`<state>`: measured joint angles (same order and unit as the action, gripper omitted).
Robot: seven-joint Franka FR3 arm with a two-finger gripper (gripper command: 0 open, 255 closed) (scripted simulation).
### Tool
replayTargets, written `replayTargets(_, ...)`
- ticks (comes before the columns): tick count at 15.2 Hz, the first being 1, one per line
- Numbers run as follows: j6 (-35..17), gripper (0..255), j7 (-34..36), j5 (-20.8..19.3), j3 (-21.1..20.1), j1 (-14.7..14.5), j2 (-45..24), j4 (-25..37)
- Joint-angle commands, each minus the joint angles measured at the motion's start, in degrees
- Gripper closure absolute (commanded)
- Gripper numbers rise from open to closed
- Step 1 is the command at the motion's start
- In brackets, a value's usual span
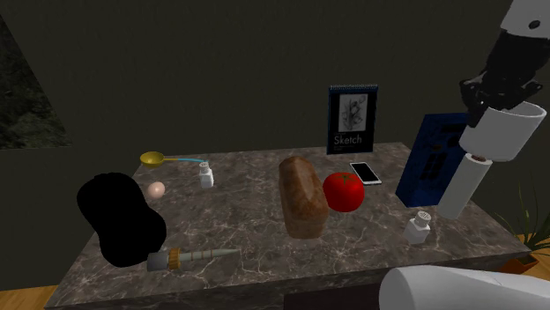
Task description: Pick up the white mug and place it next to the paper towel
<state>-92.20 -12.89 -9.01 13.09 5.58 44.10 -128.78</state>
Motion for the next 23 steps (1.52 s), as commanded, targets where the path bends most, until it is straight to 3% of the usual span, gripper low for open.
replayTargets(1,-0.27,255,-2.79,-1.36,2.56,0.6,-0.62,0.72)
replayTargets(7,-0.6,255,-11.18,-4.84,10.49,1.99,-3.32,4.39)
replayTargets(23,-11.9,255,-10.54,-7.25,12.75,3.33,-0.88,-9.29)
